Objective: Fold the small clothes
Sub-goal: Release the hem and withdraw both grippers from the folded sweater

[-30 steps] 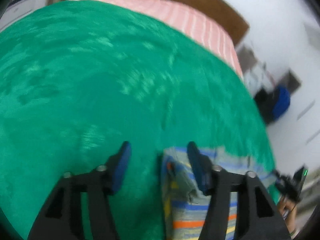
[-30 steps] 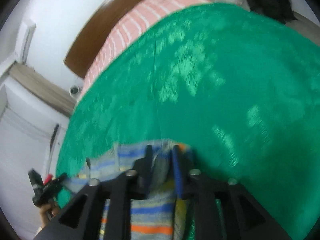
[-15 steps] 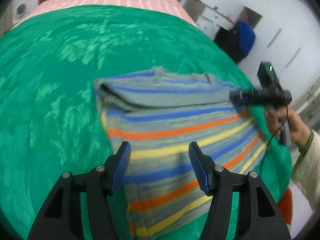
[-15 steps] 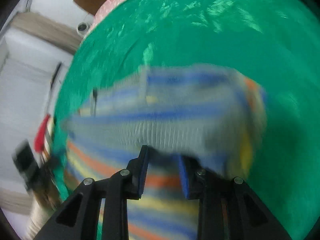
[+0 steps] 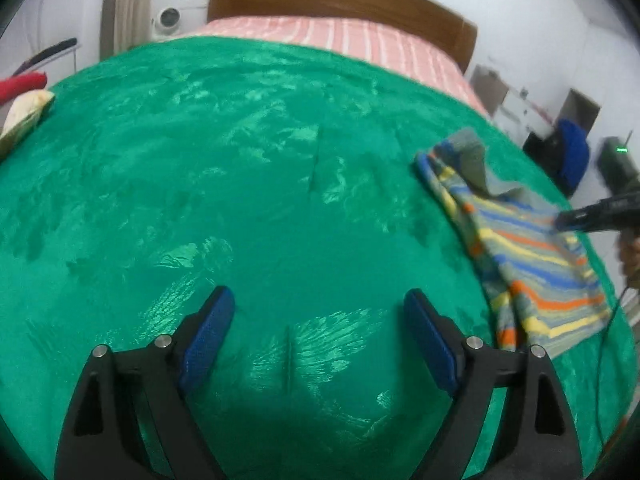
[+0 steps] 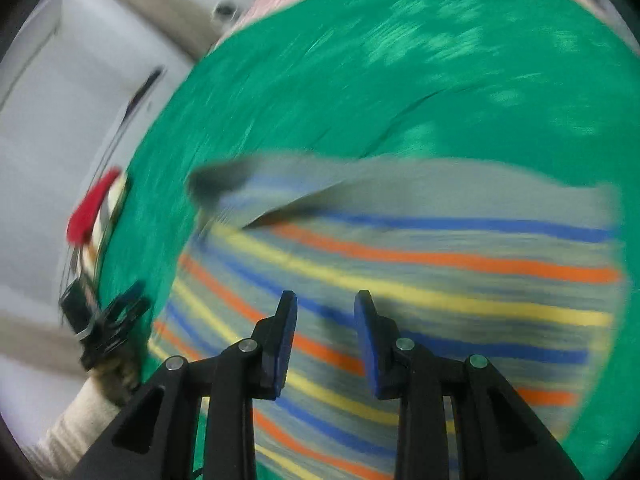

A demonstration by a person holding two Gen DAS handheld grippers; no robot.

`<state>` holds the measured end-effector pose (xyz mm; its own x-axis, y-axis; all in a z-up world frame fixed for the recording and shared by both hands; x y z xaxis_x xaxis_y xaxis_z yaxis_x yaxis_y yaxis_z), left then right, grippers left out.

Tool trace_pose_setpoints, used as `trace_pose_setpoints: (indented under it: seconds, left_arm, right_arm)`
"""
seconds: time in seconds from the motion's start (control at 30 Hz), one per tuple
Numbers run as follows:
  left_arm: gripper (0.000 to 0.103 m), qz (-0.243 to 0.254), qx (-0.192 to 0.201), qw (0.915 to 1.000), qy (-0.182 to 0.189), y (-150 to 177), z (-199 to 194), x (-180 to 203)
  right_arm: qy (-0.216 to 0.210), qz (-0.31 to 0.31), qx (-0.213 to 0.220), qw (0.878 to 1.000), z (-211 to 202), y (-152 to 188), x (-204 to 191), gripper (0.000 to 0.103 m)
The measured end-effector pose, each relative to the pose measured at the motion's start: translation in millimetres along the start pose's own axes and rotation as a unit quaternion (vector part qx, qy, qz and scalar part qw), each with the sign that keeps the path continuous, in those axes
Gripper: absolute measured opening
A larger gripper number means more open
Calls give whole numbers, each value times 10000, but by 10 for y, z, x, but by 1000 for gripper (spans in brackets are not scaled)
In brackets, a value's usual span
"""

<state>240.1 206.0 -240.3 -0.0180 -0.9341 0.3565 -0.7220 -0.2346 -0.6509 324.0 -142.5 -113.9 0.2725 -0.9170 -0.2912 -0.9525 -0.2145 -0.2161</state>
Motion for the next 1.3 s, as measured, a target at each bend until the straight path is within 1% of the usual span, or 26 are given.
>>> trace_pose_setpoints:
  seconds: [0.07,0.13,0.17,0.2,0.23,0.3,0.37,0.4,0.43,0.5,0.53,0.6,0.63,0.7,0.73,0.8,0.83,0.9,0.93,1.0,1.03,1.1,1.13,1.2,1.23,1.3]
  left_arm:
    - [88,-115,46,9999,54,11,-7,-22]
    - [89,-105,56,9999,69,44,22,-21]
    - [90,-76,37,10000,35,39,47,2]
    - [91,-20,17,10000,-19,4,97,44]
    - [92,64,7,9999,-77,7,101,85]
    - [93,181,10,9997,-182,31,71,142]
    - [94,249,20,9994,-247,40,69,156]
    - [94,252,29,9994,-253,39,68,153]
    - [94,249,36,9994,-252,33,73,154]
    - [94,244,43,9994,-253,36,66,157]
    - [94,250,43,9993,-263,34,70,160]
    - [94,260,36,9992,-292,35,74,169]
    - [94,268,37,9992,-308,30,85,170]
    - [94,277,38,9990,-336,23,100,168]
    - [94,284,37,9990,-349,24,102,169]
    - [94,292,33,9989,-366,24,106,172]
    - [94,293,29,9989,-371,22,109,170]
    - [94,301,27,9988,-384,23,109,171]
    - [94,310,24,9987,-400,23,112,173]
    - [94,327,21,9985,-430,25,119,174]
    - [94,339,20,9984,-447,26,122,176]
    - [94,361,15,9982,-479,28,132,176]
    - [94,371,12,9981,-492,29,135,176]
    - [94,396,4,9978,-529,30,142,182]
    - [94,410,-1,9977,-548,30,147,183]
    - [94,428,-8,9974,-574,28,155,183]
  right_arm:
    - [24,-143,-142,9998,310,-141,-181,31]
    - [53,-103,-96,9999,635,-343,-299,31]
    - [124,-73,33,9999,769,-491,-352,31]
    - [228,-41,297,9993,886,-669,-403,31]
    - [276,-31,462,9985,933,-736,-438,31]
    - [393,35,1034,9939,954,-921,-592,31]
    - [156,111,1467,9890,838,-947,-783,31]
    - [49,60,1499,9887,786,-922,-863,32]
    - [-23,-123,1409,9899,763,-850,-1017,34]
    - [-57,-559,1077,9926,705,-627,-1223,38]
    - [-93,-756,938,9927,685,-495,-1312,42]
    - [-141,-1248,653,9899,665,-104,-1500,45]
    - [-118,-1530,480,9870,693,155,-1599,45]
    - [-73,-1928,212,9810,780,529,-1704,45]
    - [-27,-2164,93,9762,837,725,-1784,45]
    - [-75,-2741,-97,9616,905,1181,-2008,45]
    - [-131,-2904,-117,9568,925,1297,-2076,45]
    - [-196,-3141,99,9491,771,1510,-2203,45]
    - [-177,-3136,226,9491,690,1527,-2204,45]
    - [5,-2822,704,9568,365,1464,-2037,45]
    - [122,-2686,853,9594,254,1425,-1945,46]
    - [517,-2242,1264,9649,-55,1311,-1574,54]
    - [672,-2089,1363,9661,-155,1305,-1436,55]
    - [1156,-1719,1526,9663,-343,1298,-1003,55]
    - [1399,-1498,1544,9665,-415,1357,-728,55]
    - [1724,-1173,1475,9668,-451,1529,-324,55]
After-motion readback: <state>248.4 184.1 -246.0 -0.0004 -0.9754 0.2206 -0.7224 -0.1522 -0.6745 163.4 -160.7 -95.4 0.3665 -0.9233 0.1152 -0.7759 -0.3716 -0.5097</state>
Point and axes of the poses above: each gripper's, at about its wrist camera, not at the fingertips, and z roughly the way its jaws point, x to its right, y to its underside, the point moved 6 cm from there along z, roughly the way its jaws point, and after that the axes turned 2 degrees about -y, right-handed, at the moved point
